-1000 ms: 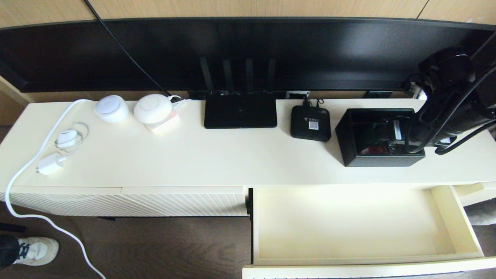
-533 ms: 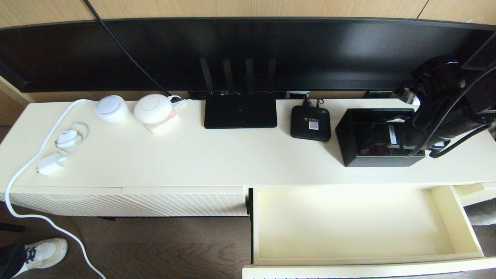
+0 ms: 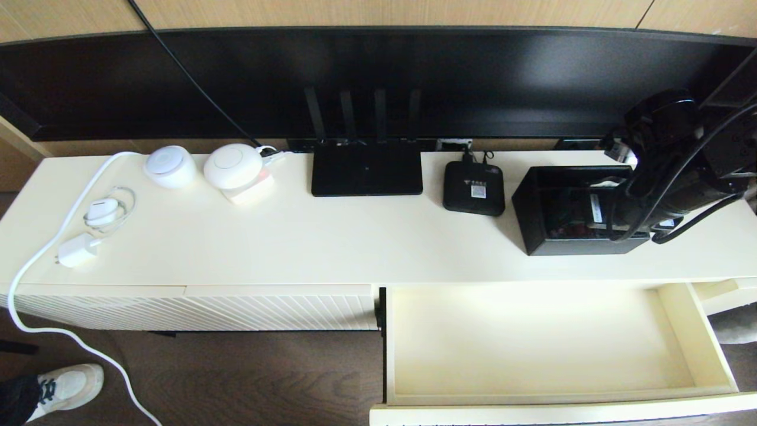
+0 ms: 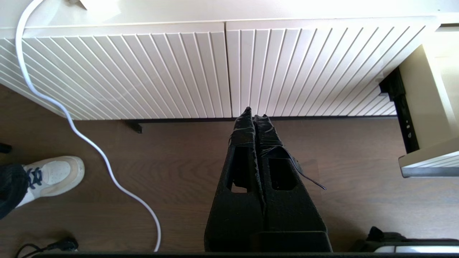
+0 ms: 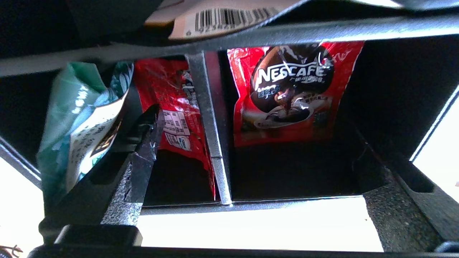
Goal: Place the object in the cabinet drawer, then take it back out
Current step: Put the storage box in the drawer
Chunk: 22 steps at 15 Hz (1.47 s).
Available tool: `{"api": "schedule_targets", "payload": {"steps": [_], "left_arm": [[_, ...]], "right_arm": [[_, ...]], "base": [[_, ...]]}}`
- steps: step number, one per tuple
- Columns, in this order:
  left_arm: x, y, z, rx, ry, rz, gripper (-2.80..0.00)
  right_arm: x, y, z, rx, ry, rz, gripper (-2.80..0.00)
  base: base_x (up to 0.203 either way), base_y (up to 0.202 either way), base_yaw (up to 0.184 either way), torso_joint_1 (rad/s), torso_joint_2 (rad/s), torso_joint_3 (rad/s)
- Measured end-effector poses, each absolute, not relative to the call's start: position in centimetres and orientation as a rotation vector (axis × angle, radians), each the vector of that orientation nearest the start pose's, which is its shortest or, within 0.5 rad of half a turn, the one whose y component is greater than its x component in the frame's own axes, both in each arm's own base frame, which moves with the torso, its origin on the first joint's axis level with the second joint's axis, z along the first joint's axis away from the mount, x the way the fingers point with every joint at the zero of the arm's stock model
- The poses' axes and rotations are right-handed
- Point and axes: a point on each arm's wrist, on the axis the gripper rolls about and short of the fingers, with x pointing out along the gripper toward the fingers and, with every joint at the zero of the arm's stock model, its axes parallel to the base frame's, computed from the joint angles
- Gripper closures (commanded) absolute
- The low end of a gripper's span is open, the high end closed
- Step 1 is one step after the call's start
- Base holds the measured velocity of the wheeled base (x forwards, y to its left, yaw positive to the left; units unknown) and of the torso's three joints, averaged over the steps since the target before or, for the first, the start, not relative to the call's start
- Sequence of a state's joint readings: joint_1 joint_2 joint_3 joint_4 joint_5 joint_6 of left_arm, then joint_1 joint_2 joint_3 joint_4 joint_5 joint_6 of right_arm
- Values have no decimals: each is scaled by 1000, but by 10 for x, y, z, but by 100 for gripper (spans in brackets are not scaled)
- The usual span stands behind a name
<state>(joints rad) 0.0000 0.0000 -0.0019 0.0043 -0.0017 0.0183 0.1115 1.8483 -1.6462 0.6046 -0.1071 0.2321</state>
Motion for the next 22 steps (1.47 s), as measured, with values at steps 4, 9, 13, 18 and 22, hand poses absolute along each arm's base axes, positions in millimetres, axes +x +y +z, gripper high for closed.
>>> {"api": "schedule_targets", "payload": {"steps": [4,9,13,18,22], "left_arm": [[-23,0,76,18,2,-2,0],[-23,0,76,18,3,-2,0],[-23,0,76,18,3,-1,0],[-23,0,76,18,3,-1,0],[-23,0,76,18,2,-2,0]], "right_arm": [[340,36,250,132,792,-87,-280],[341,37,247,112,777,-76,0],[338,38,251,108,766,-71,0],[334,37,253,108,764,-69,0],[324,38,262,110,743,-60,0]], "base": [[0,0,0,0,0,0],[0,0,0,0,0,0],[0,0,0,0,0,0],[0,0,0,0,0,0],[0,0,0,0,0,0]]}}
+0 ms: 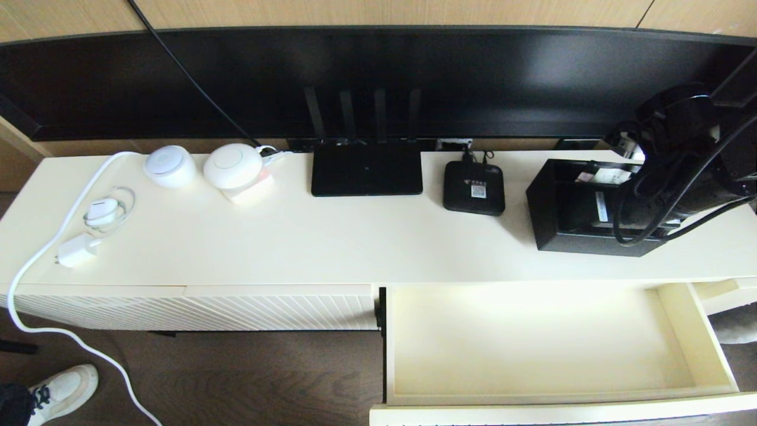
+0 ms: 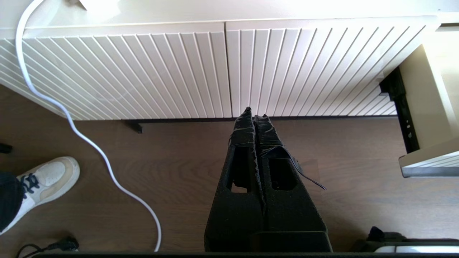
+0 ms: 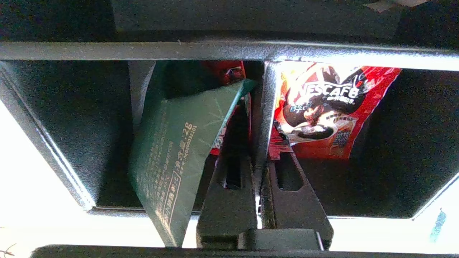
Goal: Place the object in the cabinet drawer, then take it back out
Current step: Put the storage box in the drawer
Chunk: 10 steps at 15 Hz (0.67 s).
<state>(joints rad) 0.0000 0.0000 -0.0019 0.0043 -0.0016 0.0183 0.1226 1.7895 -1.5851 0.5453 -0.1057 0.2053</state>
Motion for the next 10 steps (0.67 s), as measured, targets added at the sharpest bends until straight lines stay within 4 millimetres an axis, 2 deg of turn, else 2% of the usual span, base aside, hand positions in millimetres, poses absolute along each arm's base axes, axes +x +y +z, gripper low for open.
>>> {"api": "schedule_targets", "payload": {"steps": [5,10], "left_arm": [[-23,0,76,18,3,-2,0],[-23,0,76,18,3,-1,0]], "right_arm": [[296,38,269,102,740,-40,0],[261,40,258,95,794,-23,0]], "base": [[0,0,0,0,0,0],[0,0,0,0,0,0]]}}
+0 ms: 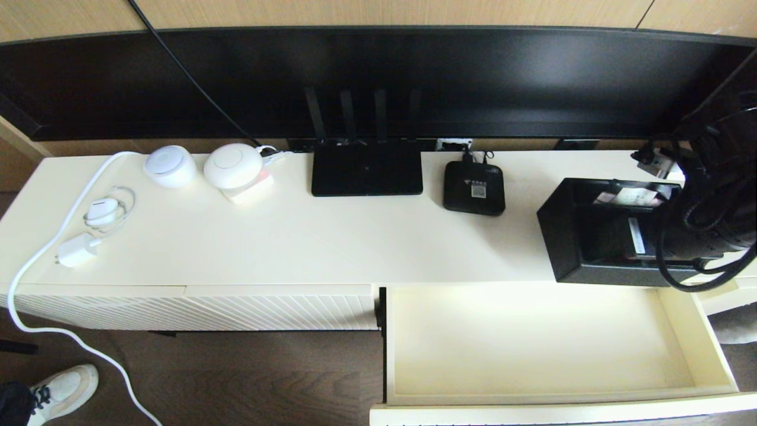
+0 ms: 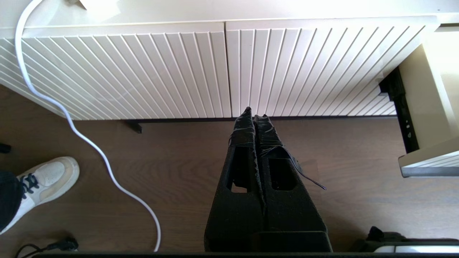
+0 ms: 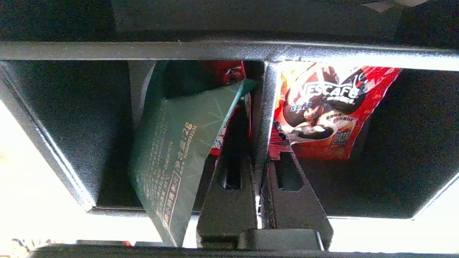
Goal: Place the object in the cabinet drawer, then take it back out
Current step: Put the storage box in the drawer
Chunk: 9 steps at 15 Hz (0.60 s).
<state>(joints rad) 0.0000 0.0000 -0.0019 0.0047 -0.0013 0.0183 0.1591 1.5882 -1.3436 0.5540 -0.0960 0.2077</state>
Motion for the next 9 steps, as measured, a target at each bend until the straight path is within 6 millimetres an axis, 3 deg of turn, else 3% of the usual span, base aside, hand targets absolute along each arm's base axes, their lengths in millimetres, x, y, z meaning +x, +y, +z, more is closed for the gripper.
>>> {"api": "schedule_targets", "payload": {"steps": [5,9], "left_arm": [[-23,0,76,18,2,-2,0],[-23,0,76,18,2,-2,0]], "right_arm": [[236,39,231,82,893,-7,0],[228,42,208,71,946,1,0]], "base": [[0,0,0,0,0,0],[0,0,0,0,0,0]]}}
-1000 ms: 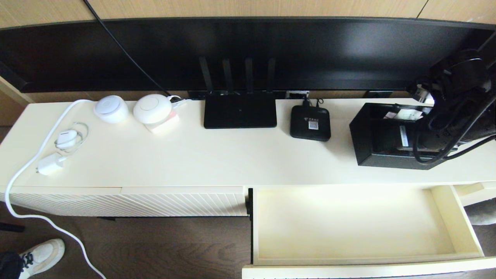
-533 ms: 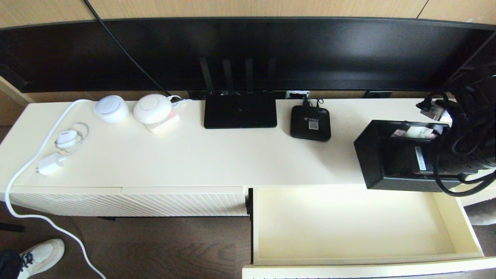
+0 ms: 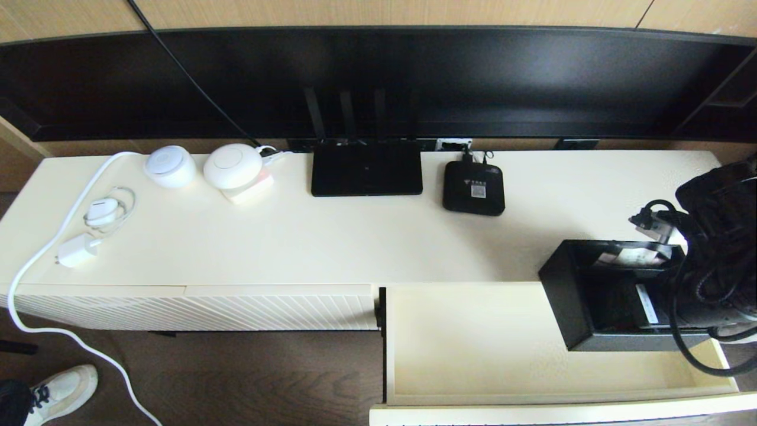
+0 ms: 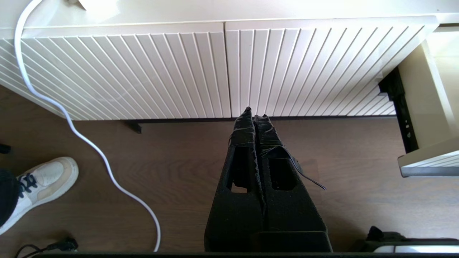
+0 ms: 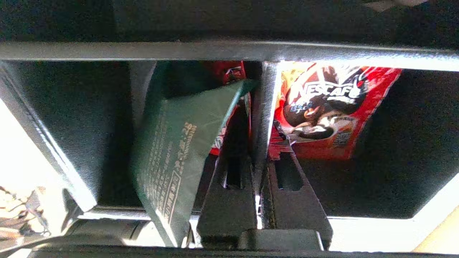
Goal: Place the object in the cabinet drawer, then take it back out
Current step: Put the storage box in the drawer
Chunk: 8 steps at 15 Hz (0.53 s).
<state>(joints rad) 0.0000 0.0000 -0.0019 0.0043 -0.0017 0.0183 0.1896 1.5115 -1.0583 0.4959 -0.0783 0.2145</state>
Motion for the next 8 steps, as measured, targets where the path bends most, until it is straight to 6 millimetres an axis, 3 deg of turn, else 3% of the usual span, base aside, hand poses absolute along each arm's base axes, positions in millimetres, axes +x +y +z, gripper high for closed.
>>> {"api": "schedule_targets", "payload": {"steps": [8], "left_arm": [[-23,0,76,18,2,-2,0]], "right_arm": [[248,46,166,62,978,-9,0]], "base": [[0,0,0,0,0,0]]}}
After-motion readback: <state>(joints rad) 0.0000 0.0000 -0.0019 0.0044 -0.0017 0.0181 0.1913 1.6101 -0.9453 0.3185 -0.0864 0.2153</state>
